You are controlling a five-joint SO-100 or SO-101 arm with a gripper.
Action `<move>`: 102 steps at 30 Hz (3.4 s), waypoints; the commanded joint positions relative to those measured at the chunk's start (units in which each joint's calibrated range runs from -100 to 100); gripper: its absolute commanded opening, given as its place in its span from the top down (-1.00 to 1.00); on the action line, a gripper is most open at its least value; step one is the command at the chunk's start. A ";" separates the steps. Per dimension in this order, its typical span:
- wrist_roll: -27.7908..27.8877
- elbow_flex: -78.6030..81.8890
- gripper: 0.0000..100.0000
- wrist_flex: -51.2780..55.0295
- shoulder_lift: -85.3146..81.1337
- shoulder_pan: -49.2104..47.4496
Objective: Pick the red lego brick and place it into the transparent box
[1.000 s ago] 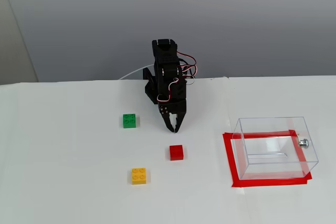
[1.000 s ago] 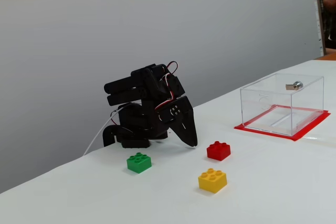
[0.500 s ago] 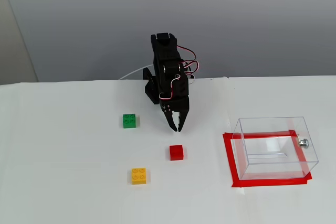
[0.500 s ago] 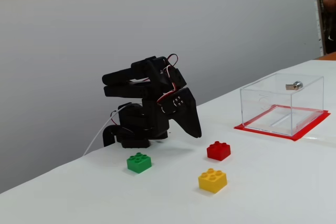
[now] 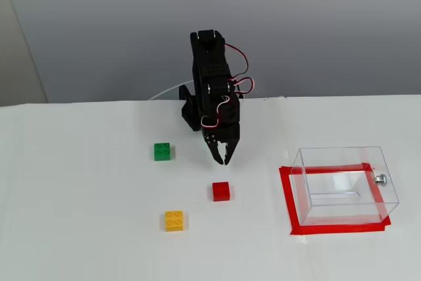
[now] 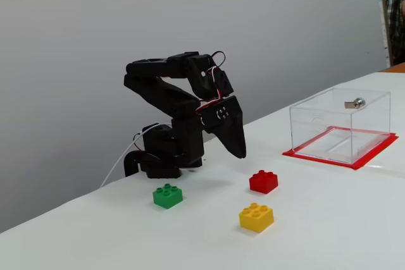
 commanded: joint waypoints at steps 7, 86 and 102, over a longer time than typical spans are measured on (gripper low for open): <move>-0.07 -3.22 0.97 -8.23 8.36 0.11; 0.19 -16.33 0.45 -23.63 41.11 -3.07; -0.02 -17.23 0.46 -23.63 44.68 -3.07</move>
